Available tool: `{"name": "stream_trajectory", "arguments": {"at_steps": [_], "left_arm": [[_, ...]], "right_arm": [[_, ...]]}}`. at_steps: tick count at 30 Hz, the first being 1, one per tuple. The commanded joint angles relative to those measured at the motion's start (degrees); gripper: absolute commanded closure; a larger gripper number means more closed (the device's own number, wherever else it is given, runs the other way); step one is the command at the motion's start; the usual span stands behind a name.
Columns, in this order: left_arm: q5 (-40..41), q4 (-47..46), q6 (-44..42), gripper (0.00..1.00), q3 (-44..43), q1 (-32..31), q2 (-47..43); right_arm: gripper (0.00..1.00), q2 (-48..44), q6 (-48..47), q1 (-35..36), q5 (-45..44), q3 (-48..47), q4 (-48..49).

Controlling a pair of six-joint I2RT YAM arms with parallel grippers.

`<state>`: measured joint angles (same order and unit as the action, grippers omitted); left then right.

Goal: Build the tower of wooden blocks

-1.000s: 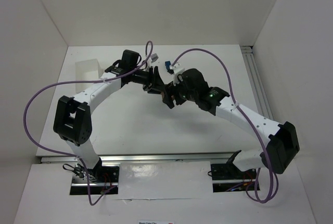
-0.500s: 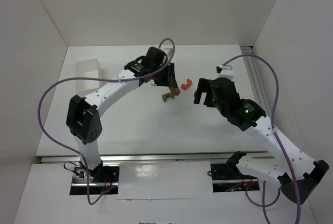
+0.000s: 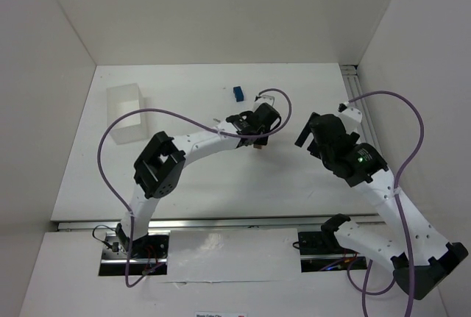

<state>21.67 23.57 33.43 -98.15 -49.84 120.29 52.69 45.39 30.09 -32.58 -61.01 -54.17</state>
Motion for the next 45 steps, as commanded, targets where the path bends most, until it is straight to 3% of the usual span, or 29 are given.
{"name": "stream_trajectory", "arguments": {"at_steps": [1, 17, 23, 30, 34, 36, 38, 45], "left_arm": [[8.4, -5.5, 2.2, 1.0, -0.2, 0.5, 1.3], [13.0, -3.0, 5.9, 0.99, -0.5, -0.6, 5.2], [11.8, -1.2, 8.6, 0.85, -1.0, -0.6, 6.4], [11.3, -0.6, 10.4, 0.51, -0.5, -0.6, 5.8], [10.8, -0.1, 10.4, 0.5, -0.5, -1.1, 5.3], [10.8, -0.1, 10.4, 0.37, -0.5, -1.1, 4.8], [10.8, -0.1, 10.4, 0.33, -0.5, -1.1, 4.3], [10.8, 0.5, 10.4, 0.26, -0.5, -1.7, 0.4]], "right_arm": [[0.0, -1.4, 0.8, -0.7, -2.8, 0.6, -1.6], [0.0, -0.9, 0.2, -0.7, -1.2, 0.6, -0.1], [0.0, -0.9, -0.3, -0.7, -1.2, 0.6, -0.1], [0.0, -1.4, -0.3, -0.7, -0.6, 1.2, -0.1], [0.0, -1.4, -0.3, -0.7, -0.1, 1.2, -0.1], [0.0, -1.4, -0.3, -0.7, -0.1, 1.2, -0.1], [0.0, -1.4, -0.8, -0.7, -0.1, 1.2, -0.1], [0.0, -1.4, -0.8, -0.7, -0.1, 0.6, -0.1]]}}
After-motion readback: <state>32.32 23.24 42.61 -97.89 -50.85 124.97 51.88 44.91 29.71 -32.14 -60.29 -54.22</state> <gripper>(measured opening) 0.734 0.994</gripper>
